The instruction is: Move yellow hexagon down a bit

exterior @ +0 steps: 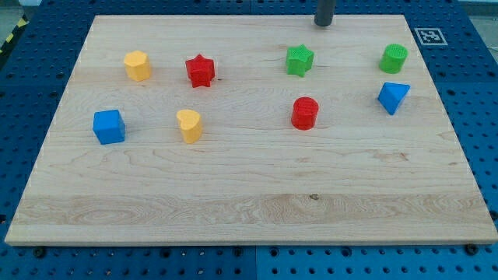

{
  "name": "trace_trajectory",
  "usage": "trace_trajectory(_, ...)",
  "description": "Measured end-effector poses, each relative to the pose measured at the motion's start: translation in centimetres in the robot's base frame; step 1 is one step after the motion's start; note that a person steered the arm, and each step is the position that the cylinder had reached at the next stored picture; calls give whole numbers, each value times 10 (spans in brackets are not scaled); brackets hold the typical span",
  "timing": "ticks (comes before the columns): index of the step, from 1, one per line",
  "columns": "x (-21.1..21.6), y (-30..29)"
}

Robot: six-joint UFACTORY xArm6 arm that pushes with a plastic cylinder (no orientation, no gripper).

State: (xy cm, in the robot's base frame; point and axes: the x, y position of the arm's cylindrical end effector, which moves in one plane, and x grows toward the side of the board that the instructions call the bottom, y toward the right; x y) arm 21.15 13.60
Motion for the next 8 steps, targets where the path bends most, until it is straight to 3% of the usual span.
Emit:
trace_trajectory(5, 2, 2)
trace_trajectory(6, 25, -32)
trace_trajectory(8, 45, -155)
